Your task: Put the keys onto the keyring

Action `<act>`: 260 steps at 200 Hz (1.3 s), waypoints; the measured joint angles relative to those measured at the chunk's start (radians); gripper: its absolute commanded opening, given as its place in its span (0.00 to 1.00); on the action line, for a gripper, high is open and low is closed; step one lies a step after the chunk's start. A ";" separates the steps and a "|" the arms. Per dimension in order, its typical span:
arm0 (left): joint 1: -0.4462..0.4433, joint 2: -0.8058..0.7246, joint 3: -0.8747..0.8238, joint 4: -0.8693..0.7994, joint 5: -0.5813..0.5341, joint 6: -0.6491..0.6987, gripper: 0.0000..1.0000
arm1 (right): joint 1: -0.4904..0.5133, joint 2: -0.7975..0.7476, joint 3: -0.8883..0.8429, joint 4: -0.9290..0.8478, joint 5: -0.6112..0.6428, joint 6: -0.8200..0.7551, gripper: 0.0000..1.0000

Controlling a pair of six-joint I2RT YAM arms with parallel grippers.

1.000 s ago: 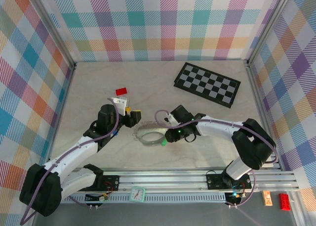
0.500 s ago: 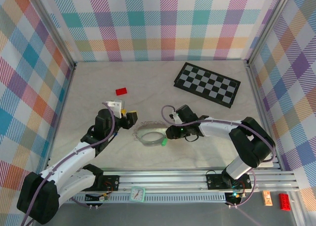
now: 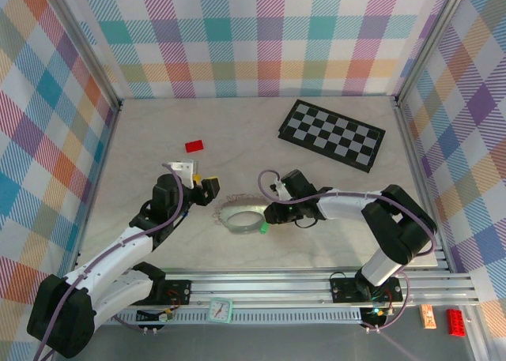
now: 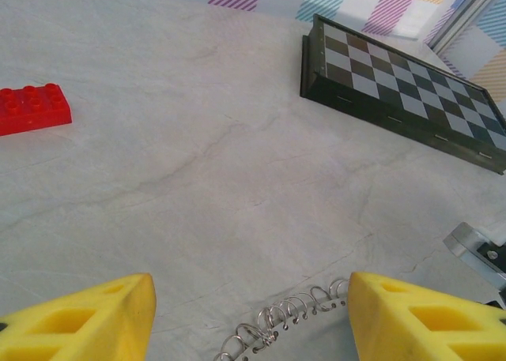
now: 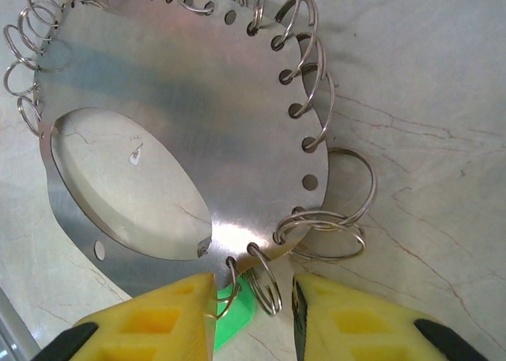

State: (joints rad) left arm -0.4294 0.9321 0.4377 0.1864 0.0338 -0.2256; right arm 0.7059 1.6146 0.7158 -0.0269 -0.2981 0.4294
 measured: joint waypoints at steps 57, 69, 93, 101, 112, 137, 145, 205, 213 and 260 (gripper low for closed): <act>0.000 0.047 0.000 -0.091 -0.047 -0.175 0.58 | 0.000 -0.094 0.014 -0.074 0.051 -0.071 0.31; 0.000 0.058 -0.002 -0.121 -0.050 -0.219 0.56 | 0.000 -0.101 0.019 -0.083 0.061 -0.080 0.30; 0.000 0.092 -0.003 -0.182 -0.043 -0.314 0.51 | 0.000 -0.104 0.021 -0.090 0.077 -0.096 0.30; 0.000 0.108 -0.003 -0.198 -0.038 -0.345 0.48 | 0.000 -0.104 0.021 -0.093 0.080 -0.099 0.30; 0.000 0.138 -0.003 -0.217 -0.027 -0.402 0.44 | 0.000 -0.104 0.023 -0.095 0.081 -0.103 0.30; 0.000 0.212 -0.001 -0.264 0.010 -0.507 0.42 | 0.001 -0.104 0.026 -0.097 0.083 -0.106 0.29; 0.000 0.234 0.004 -0.291 0.019 -0.536 0.42 | 0.002 -0.104 0.027 -0.097 0.086 -0.108 0.29; 0.000 0.212 0.008 -0.396 0.060 -0.689 0.37 | 0.002 -0.109 0.026 -0.097 0.104 -0.110 0.29; 0.000 0.211 0.008 -0.396 0.063 -0.703 0.36 | 0.002 -0.109 0.026 -0.098 0.104 -0.110 0.29; 0.000 0.272 0.010 -0.343 0.109 -0.766 0.32 | 0.002 -0.111 0.026 -0.098 0.105 -0.117 0.29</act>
State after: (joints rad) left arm -0.4294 1.2041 0.4480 -0.1570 0.1429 -0.9913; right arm 0.7078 1.5040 0.7422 -0.1249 -0.1936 0.3122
